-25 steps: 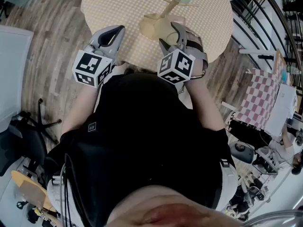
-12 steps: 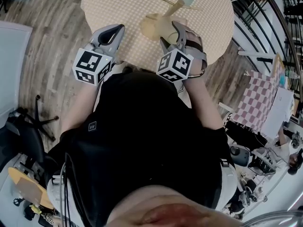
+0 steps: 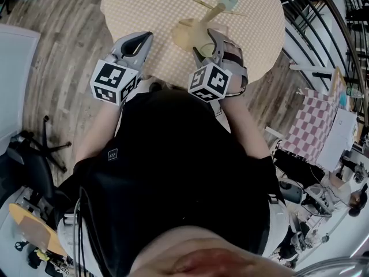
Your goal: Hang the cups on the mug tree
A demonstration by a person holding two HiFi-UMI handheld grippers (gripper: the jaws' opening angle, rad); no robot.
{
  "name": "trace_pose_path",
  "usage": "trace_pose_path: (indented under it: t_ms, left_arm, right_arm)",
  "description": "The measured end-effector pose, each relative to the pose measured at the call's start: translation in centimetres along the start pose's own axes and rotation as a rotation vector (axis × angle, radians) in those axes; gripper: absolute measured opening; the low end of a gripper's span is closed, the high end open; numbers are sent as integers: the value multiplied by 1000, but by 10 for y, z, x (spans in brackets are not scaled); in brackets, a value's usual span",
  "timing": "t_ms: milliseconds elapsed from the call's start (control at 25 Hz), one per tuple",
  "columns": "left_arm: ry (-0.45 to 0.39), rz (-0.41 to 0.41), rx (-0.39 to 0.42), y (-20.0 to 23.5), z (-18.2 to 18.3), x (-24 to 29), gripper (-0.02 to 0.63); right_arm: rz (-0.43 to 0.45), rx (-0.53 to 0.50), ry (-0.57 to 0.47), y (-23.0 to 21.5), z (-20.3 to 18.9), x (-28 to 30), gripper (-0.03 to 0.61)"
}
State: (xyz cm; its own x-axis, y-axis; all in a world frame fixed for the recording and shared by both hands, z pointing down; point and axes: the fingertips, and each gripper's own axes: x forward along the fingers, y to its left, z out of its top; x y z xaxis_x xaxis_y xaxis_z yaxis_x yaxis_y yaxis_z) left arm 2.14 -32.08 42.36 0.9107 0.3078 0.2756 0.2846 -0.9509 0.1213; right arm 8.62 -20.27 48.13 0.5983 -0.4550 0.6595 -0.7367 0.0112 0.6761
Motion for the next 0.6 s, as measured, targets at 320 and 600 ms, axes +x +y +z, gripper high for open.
trace_pose_path:
  t_ms: [320, 600]
  left_arm:
    - [11, -8, -6, 1, -6, 0, 6]
    - [15, -11, -5, 2, -9, 0, 6]
  right_arm:
    - [-10, -9, -7, 5, 4, 2, 341]
    - [8, -6, -12, 13, 3, 4, 353]
